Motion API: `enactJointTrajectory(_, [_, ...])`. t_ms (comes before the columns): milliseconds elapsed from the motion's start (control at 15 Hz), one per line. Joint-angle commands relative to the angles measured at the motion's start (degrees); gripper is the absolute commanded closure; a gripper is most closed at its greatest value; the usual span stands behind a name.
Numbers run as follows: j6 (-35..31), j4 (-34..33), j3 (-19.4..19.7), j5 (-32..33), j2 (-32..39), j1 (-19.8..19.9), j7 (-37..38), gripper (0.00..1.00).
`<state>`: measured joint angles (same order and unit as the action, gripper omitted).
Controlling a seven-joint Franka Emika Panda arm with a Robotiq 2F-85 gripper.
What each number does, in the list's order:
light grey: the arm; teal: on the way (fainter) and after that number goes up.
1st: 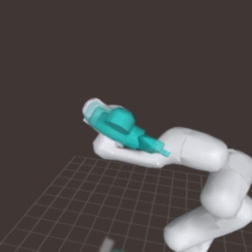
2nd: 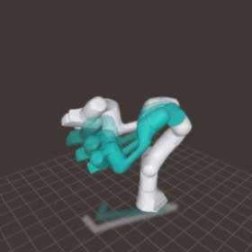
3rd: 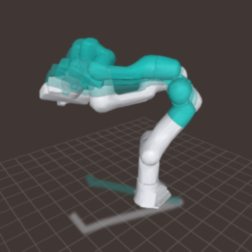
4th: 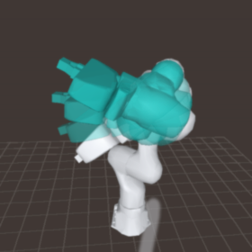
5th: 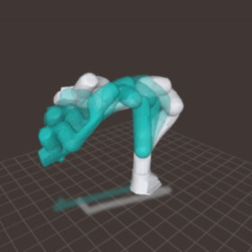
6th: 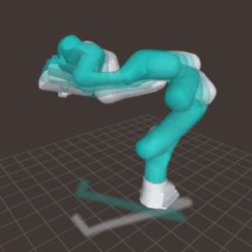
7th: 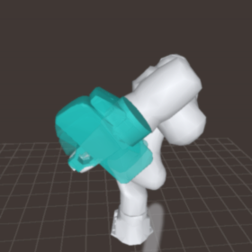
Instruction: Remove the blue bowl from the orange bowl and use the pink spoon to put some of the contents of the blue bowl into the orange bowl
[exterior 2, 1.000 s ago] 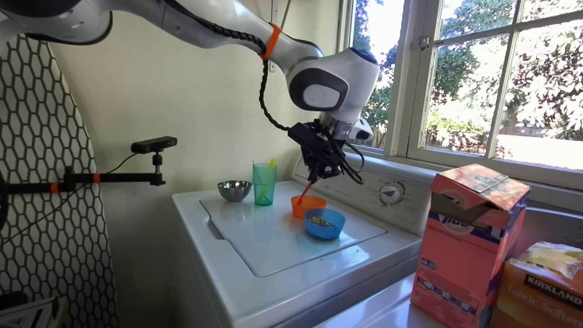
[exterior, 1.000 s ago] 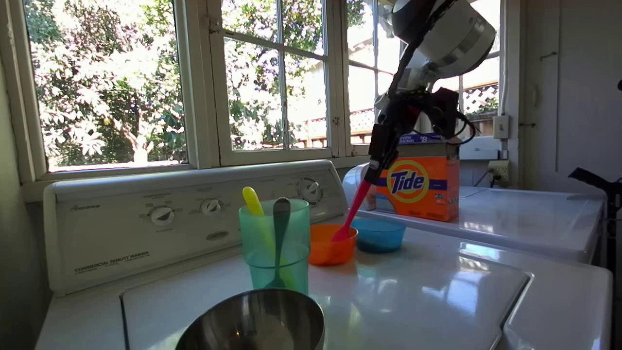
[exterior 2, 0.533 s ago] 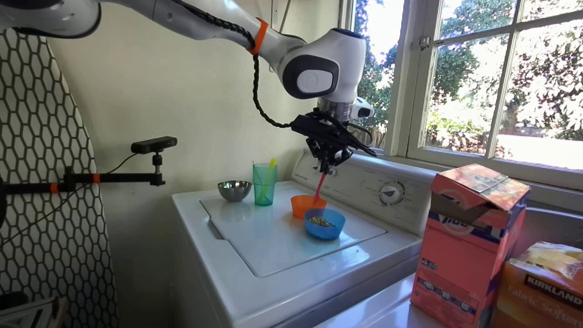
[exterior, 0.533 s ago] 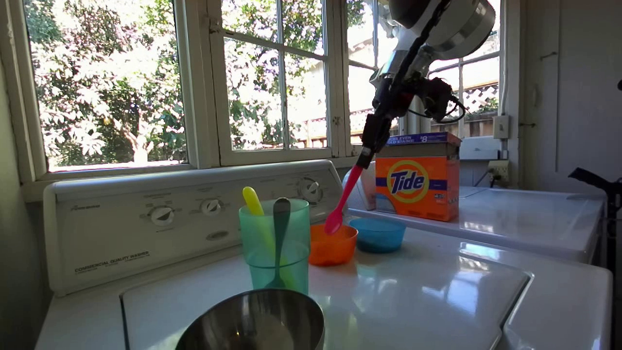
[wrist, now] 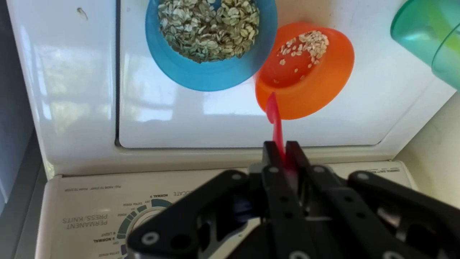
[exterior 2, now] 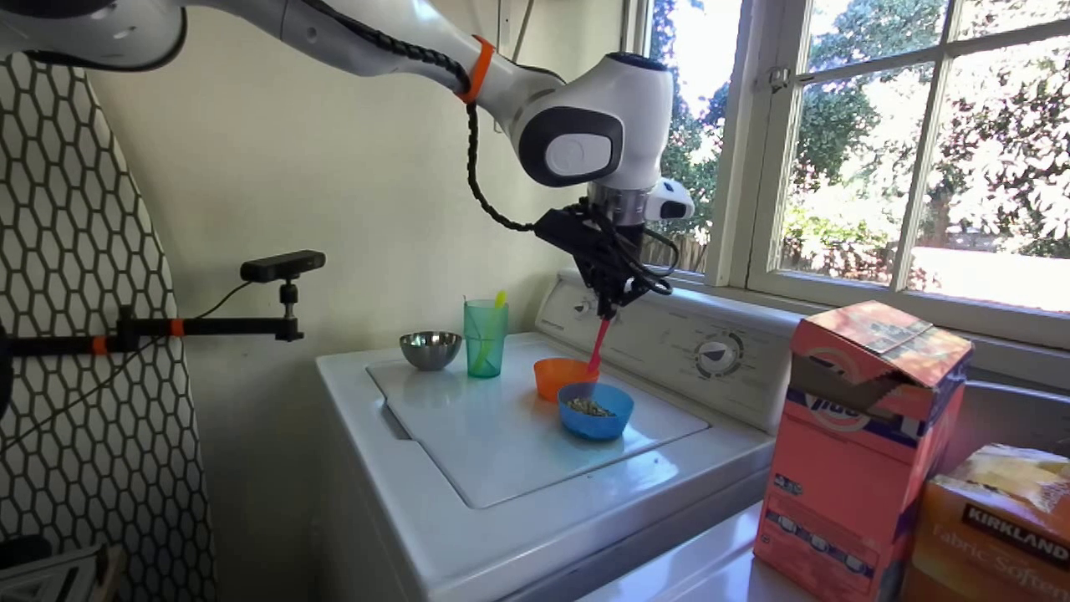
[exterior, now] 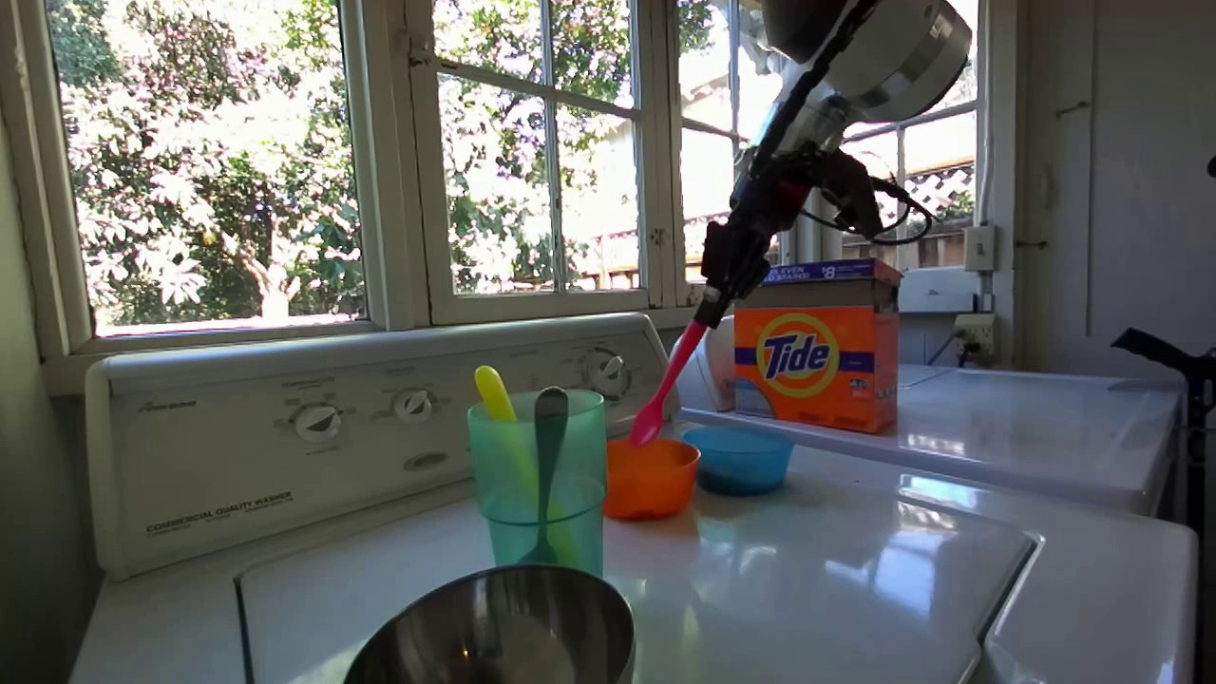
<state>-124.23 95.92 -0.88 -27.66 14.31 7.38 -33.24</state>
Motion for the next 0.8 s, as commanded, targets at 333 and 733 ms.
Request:
enactJointTrajectory(333, [22.9, -3.0, 4.3, -8.7, -3.4, 7.1, 9.2, 0.98])
enactJointTrajectory(733, [24.0, -0.7, 9.9, -9.6, -3.8, 9.7, 13.1, 0.98])
